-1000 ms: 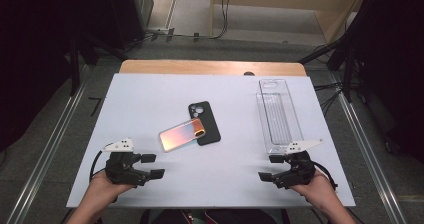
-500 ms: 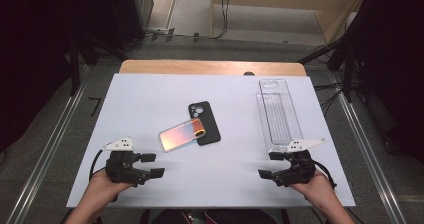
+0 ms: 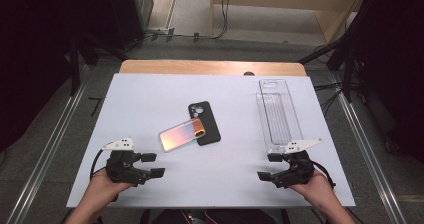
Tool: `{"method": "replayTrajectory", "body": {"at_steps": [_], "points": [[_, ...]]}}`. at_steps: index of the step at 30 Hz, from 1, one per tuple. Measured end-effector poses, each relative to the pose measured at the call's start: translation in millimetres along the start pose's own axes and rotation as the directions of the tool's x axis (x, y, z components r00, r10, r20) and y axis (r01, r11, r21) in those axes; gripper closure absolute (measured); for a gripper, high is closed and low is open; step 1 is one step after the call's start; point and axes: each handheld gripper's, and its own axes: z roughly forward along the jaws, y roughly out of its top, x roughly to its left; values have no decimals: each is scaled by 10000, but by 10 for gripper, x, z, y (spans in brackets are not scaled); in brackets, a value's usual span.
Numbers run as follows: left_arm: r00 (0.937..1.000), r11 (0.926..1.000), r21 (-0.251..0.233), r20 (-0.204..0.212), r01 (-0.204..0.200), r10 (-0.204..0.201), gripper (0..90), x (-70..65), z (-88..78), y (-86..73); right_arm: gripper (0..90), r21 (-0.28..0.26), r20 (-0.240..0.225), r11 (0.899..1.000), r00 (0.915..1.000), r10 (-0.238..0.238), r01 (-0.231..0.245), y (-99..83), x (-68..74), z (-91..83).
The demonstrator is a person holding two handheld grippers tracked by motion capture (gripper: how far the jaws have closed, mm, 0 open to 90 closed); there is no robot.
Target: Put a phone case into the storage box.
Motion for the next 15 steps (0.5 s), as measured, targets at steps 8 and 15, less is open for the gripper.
{"method": "replayTrajectory", "body": {"at_steps": [8, 15], "points": [[10000, 10000, 47, -26, -53, 53, 245, -3, 1, 0, 145, -32, -15, 10000, 10000, -8, 8, -2, -4, -2], [10000, 9999, 143, -20, 35, -34, 245, 0, 8, 1, 145, -31, -81, 10000, 10000, -18, 18, -3, -5, -1]]}}
